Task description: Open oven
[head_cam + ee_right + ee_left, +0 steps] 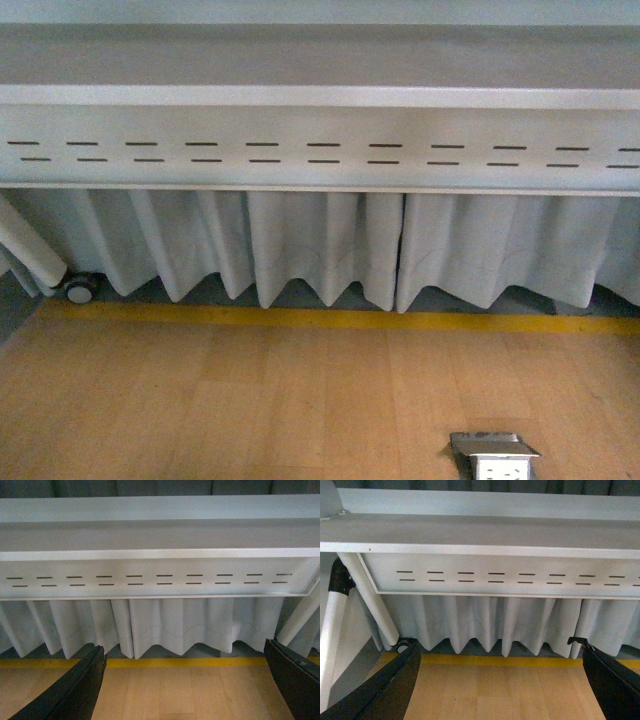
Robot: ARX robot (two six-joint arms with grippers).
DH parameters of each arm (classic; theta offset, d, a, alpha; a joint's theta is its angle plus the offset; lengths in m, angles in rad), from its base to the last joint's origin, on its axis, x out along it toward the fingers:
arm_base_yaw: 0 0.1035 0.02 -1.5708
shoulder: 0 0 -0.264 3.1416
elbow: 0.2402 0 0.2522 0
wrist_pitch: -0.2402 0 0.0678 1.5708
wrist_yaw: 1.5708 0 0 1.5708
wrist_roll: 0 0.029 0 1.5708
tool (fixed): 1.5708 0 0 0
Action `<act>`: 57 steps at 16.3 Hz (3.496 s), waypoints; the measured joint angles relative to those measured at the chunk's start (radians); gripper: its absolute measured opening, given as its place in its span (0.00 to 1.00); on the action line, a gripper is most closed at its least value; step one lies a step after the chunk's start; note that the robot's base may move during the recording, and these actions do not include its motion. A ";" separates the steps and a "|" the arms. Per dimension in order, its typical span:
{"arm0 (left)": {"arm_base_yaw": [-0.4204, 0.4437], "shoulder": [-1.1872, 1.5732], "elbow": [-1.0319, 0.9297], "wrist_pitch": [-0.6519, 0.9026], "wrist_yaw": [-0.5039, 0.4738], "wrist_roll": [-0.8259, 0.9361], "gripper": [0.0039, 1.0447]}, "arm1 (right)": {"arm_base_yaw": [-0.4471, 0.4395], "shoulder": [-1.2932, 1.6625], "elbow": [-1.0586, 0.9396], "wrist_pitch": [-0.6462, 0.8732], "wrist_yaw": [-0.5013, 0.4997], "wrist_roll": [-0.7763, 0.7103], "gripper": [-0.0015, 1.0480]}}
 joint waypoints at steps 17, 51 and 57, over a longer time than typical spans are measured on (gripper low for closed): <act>0.000 0.000 0.000 0.000 0.000 0.000 0.94 | 0.000 0.000 0.000 0.000 0.000 0.000 0.94; 0.000 0.002 0.000 -0.001 0.000 0.005 0.94 | 0.000 0.001 0.000 0.000 -0.002 0.000 0.94; 0.000 0.001 0.000 0.000 0.000 0.005 0.94 | 0.000 0.001 0.000 0.000 -0.002 0.000 0.94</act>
